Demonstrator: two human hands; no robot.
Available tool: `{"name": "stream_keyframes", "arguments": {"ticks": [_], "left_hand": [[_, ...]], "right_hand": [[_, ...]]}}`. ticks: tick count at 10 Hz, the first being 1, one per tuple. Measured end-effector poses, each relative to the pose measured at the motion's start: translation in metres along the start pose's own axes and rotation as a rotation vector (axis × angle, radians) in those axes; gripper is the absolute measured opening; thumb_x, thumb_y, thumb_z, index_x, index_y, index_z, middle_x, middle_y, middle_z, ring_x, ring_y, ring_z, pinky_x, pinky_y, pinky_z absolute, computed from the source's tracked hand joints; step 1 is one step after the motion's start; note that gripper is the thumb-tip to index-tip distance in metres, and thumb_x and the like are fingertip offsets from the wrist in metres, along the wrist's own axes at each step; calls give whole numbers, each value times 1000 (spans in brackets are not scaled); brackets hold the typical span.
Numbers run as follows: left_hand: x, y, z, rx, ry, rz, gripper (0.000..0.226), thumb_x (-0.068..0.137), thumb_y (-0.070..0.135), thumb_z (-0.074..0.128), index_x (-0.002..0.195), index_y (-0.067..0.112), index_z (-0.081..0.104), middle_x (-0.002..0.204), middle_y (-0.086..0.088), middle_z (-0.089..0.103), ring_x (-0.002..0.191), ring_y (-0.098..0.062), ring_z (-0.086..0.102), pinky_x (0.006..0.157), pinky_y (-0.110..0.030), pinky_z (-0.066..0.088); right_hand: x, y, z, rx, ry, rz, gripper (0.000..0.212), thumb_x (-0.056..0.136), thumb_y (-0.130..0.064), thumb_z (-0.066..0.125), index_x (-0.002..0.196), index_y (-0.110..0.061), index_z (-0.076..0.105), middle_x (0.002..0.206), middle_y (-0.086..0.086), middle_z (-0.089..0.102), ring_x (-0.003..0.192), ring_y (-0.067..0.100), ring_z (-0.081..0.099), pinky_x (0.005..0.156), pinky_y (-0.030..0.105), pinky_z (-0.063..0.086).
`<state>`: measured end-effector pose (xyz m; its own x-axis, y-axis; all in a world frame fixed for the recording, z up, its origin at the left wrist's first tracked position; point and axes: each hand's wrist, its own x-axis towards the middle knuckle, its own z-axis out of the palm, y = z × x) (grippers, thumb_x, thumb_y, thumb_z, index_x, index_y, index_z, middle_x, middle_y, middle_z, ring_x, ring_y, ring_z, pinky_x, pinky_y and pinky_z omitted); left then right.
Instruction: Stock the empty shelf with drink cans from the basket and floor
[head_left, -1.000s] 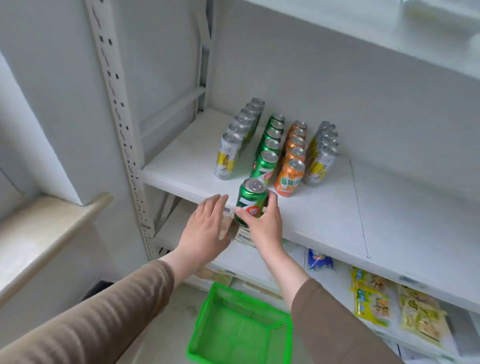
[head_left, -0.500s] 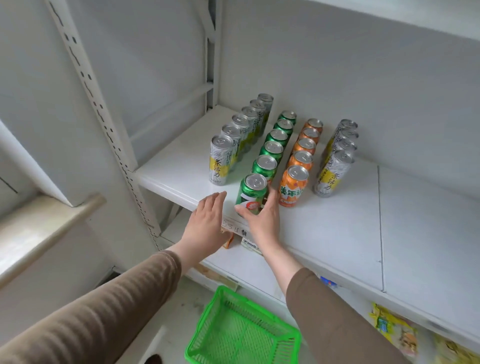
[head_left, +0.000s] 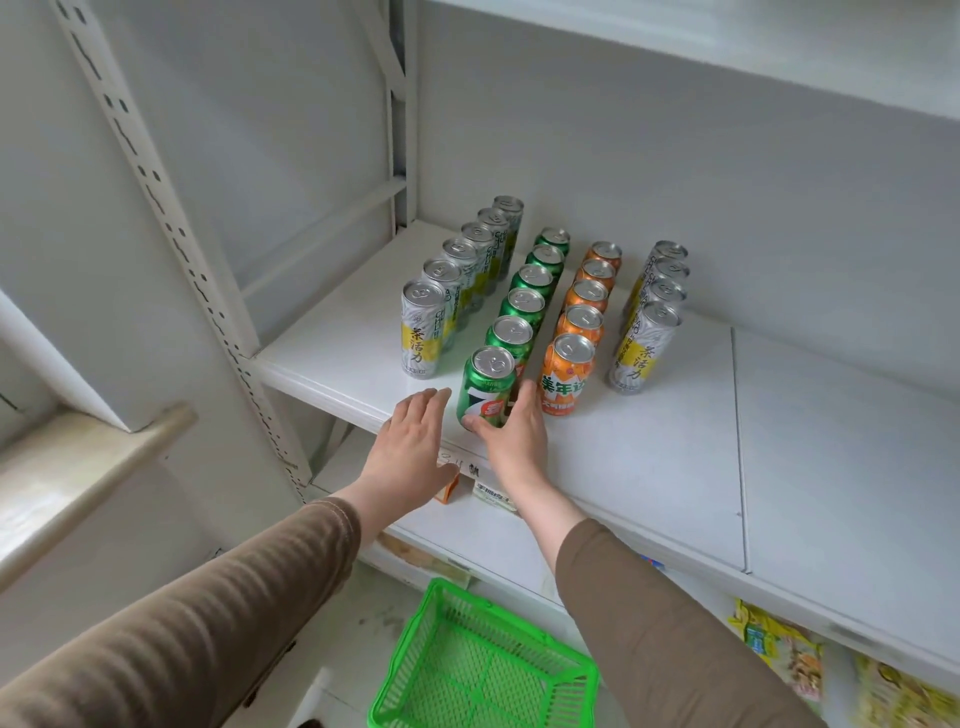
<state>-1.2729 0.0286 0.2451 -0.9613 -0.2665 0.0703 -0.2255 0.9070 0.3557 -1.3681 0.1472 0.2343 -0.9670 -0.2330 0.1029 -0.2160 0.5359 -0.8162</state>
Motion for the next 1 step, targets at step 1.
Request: {"name": "stream_keyframes", "arguments": {"ticks": [1], "left_hand": [[-3, 0, -6, -4, -10, 10, 100, 78, 40, 71, 154, 18, 10, 158, -4, 21, 144, -25, 19, 119, -39, 23]], "right_hand": [[-7, 0, -5, 47, -19, 25, 75, 72, -29, 89, 128, -17, 41, 134, 1, 52, 122, 22, 52, 96, 31, 45]]}}
